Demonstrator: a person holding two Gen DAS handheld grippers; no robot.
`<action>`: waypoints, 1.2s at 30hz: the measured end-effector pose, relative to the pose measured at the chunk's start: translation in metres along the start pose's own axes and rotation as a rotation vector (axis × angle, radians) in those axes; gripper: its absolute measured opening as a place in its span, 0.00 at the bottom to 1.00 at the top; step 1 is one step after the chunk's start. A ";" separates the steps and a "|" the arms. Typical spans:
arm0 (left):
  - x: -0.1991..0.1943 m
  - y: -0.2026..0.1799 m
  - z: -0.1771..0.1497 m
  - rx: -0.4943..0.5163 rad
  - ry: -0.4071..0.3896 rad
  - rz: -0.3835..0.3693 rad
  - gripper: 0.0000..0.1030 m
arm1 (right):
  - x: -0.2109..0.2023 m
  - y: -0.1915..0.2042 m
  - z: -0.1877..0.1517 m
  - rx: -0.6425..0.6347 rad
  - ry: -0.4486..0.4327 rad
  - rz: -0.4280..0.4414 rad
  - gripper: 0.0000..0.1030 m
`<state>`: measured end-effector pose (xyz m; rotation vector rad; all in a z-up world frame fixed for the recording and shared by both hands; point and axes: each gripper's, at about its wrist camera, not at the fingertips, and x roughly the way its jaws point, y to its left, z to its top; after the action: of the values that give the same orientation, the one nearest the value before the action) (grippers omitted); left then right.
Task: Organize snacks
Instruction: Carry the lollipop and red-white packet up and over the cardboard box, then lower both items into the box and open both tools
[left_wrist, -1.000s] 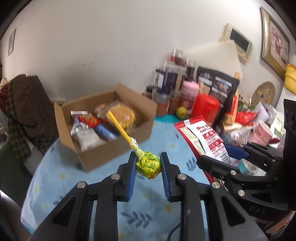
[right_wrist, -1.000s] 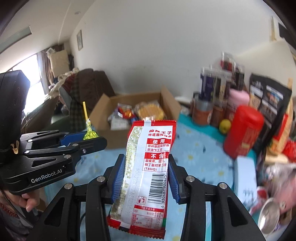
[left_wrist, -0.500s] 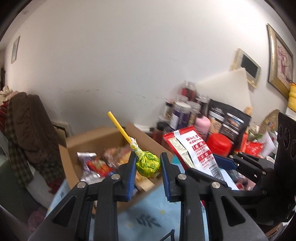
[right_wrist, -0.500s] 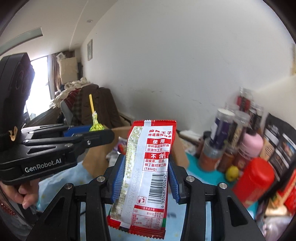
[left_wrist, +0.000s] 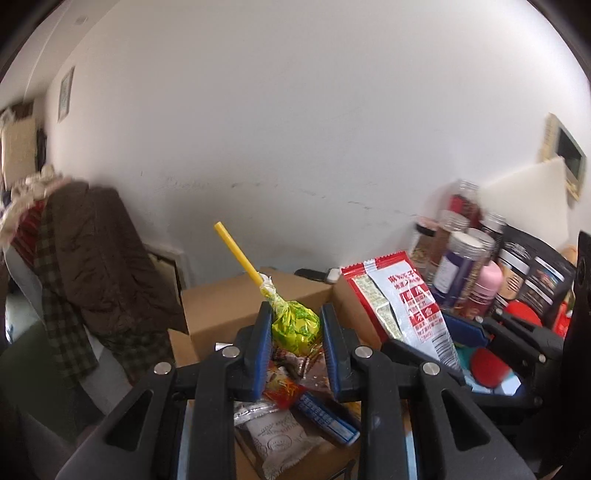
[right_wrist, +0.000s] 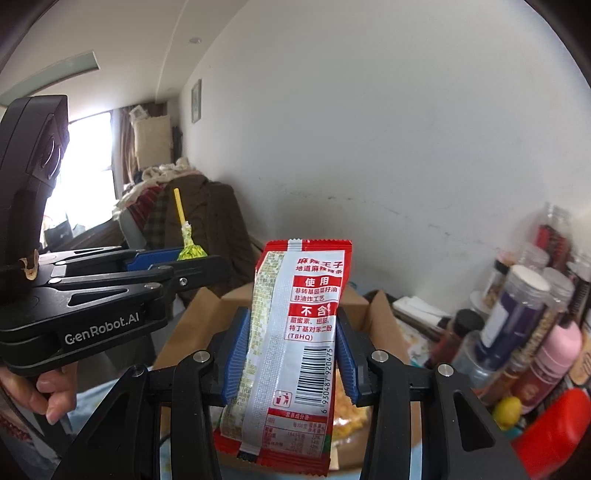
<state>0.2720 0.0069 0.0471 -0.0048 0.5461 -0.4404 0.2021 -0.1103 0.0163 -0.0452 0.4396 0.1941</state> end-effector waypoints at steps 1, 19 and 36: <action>0.008 0.004 -0.002 -0.013 0.016 0.006 0.24 | 0.008 0.000 0.000 -0.002 0.012 0.006 0.42; 0.101 0.024 -0.047 -0.037 0.355 0.030 0.24 | 0.087 -0.016 -0.036 0.004 0.252 0.026 0.42; 0.112 0.013 -0.058 0.038 0.481 0.134 0.25 | 0.100 -0.028 -0.043 0.019 0.360 0.023 0.50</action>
<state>0.3332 -0.0199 -0.0606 0.1770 1.0043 -0.3192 0.2780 -0.1239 -0.0649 -0.0567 0.8009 0.2049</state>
